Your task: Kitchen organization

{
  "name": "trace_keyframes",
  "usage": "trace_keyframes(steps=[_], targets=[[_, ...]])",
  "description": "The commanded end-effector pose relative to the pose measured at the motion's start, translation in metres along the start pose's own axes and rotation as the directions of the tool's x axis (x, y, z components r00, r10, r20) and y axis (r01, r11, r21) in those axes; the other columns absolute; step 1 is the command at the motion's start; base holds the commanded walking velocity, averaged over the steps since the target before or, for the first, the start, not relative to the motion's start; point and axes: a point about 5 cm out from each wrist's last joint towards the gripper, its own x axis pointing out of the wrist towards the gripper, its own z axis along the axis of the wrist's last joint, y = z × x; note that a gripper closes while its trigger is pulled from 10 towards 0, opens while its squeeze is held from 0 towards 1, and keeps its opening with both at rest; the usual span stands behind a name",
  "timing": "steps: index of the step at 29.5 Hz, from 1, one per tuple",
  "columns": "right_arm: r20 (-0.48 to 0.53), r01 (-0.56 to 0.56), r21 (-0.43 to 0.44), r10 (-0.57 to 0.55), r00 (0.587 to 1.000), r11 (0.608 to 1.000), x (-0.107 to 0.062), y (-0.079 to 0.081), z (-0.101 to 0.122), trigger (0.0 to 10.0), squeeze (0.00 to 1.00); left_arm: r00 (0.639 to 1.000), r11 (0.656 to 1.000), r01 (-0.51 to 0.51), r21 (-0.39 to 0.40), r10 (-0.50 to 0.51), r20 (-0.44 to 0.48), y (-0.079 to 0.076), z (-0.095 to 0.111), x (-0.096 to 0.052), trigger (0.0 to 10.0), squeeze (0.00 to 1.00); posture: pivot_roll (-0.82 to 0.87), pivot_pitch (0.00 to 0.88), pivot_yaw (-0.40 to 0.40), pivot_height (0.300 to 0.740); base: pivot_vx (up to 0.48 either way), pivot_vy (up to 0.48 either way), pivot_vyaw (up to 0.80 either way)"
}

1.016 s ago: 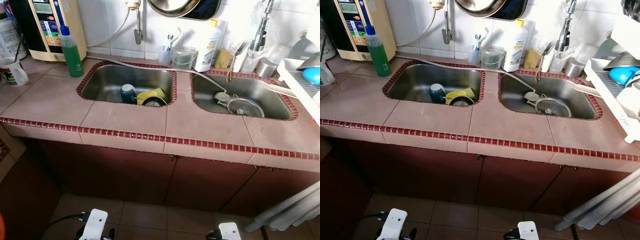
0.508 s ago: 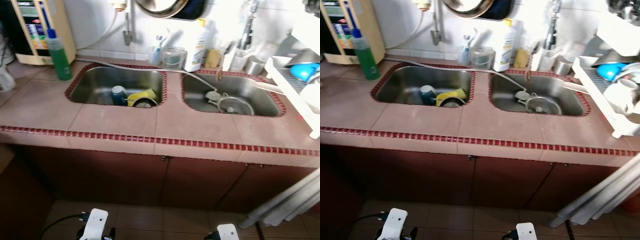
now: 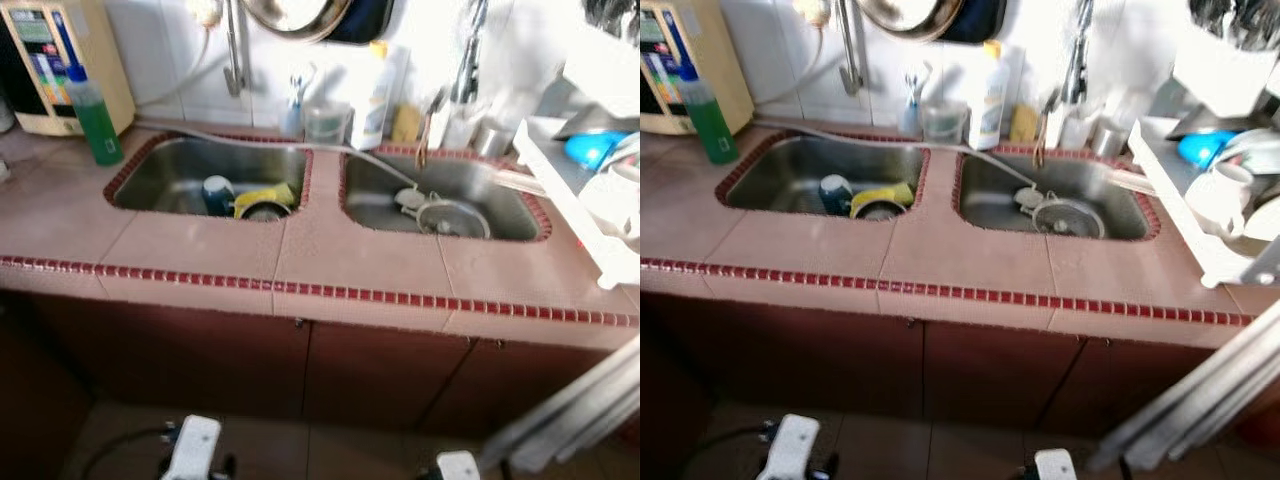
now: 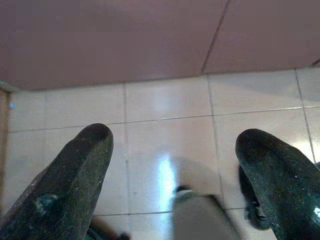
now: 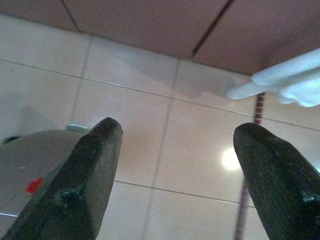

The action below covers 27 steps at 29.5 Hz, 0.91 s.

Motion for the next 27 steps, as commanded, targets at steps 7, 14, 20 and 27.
trace_keyframes(steps=[7,14,20,27], targets=[[-0.011,0.002,0.008,-0.002,1.0,1.0,0.0,0.0021,-0.0015,10.0,0.0,1.0,1.0,-0.007,0.012,0.007,-0.008,0.0052,-0.0008,-0.0004,10.0,0.0,-0.14,0.0,-0.06,0.74,0.0,-0.48,0.0],[-0.02,0.006,0.012,-0.005,1.0,1.0,-0.0008,0.0015,-0.0043,10.0,0.0,1.0,1.0,-0.005,0.011,0.005,-0.01,0.0047,-0.0012,-0.0005,10.0,0.0,-0.14,0.0,-0.061,0.74,0.0,-0.48,0.0],[-0.027,0.008,0.015,-0.008,1.0,1.0,-0.0015,0.0012,-0.0065,10.0,0.0,1.0,1.0,-0.003,0.01,0.003,-0.013,0.0042,-0.0021,-0.0007,10.0,0.0,-0.14,0.0,-0.06,0.74,0.0,-0.48,0.0],[-0.036,0.011,0.018,-0.01,0.999,1.0,-0.0023,0.0009,-0.0092,10.0,0.0,1.0,1.0,-0.01,-0.007,0.01,-0.024,0.0038,-0.0037,-0.0008,10.0,0.0,-0.15,0.0,-0.059,0.74,0.0,-0.069,0.0]])
